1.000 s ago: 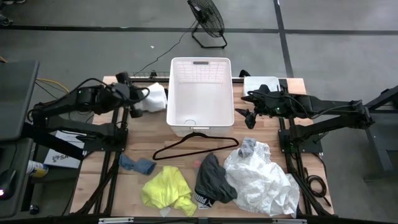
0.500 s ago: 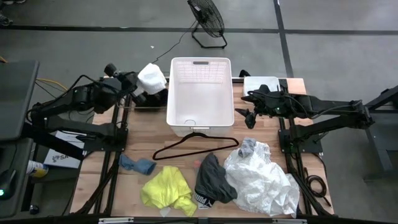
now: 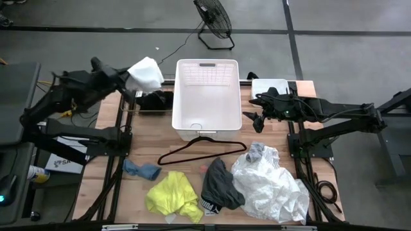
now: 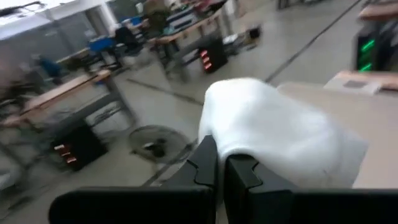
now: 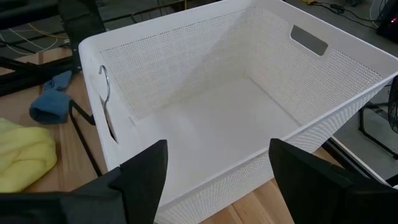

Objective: Pick & Place Cloths
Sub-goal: Put the white underwear into the wire basket

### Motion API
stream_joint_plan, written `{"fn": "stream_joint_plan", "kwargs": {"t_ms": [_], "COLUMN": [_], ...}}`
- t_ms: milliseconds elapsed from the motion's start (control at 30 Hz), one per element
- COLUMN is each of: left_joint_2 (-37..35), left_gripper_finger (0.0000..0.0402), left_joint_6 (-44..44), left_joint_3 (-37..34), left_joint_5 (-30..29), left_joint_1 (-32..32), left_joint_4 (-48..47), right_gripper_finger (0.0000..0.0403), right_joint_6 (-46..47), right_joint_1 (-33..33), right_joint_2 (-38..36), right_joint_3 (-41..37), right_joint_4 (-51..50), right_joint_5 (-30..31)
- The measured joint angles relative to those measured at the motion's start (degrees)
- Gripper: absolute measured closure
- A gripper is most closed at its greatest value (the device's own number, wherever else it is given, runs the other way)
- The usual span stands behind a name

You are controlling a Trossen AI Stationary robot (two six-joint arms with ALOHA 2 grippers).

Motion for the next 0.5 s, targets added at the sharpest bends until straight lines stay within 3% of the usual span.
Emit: {"fn": "stream_joint_plan", "kwargs": {"t_ms": [133,500], "left_joint_2": [-0.97,-0.84], "left_gripper_finger": [0.0401,0.0401], "left_joint_6": [-0.97,-1.28], "left_joint_3": [2.5,4.46], "left_joint_5": [3.99,4.22], "left_joint_1": [0.0,-0.02], "left_joint_4": [0.1,0.53], "right_gripper_finger": [0.0131,0.0131], "right_joint_6": [-0.02,-0.17], "right_joint_1": [0.0,0.0], "right_joint_2": [0.0,0.0], "right_joint_3": [0.02,0.02], "right_joint_4": [-0.01,0.04], "right_joint_5": [0.0,0.0]}}
